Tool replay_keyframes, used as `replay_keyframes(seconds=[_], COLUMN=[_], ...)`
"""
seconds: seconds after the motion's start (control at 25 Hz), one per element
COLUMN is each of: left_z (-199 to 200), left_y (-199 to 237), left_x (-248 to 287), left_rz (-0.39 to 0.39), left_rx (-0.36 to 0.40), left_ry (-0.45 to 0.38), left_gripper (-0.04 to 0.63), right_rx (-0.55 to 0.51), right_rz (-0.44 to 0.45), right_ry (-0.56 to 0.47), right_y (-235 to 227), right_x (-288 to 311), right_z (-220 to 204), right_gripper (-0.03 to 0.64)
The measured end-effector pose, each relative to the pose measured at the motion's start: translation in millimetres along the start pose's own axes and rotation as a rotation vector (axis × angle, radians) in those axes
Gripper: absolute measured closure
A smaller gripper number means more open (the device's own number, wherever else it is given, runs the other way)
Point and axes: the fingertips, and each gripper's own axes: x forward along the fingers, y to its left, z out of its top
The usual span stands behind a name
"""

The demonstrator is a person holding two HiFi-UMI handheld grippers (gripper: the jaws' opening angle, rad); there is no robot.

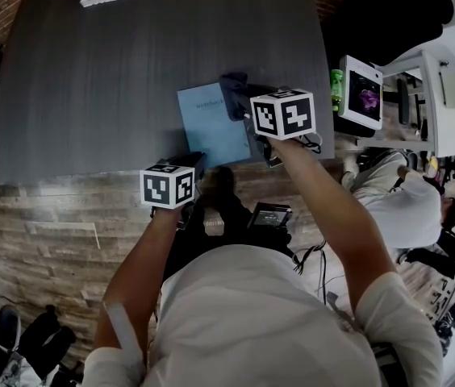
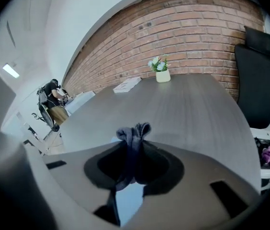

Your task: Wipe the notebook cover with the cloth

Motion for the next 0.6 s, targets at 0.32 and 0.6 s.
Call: replay_keyframes(seconds=[0.32, 0.6], left_z=[-9, -7], left_y=[4, -4], left_x=[5, 1], left_rz=[0.02, 0.006], left_rx=[-0.023, 0.011], left_ry=[0.036, 0.006], left_gripper=[0.558, 0.552], right_rx=[0.009, 0.025], right_rz=[0.163, 0.259], right_ry=[0.084, 0.136], right_y=[64, 100], right_x=[30, 50], right_z=[-28, -39], right_gripper=[0.518, 0.518])
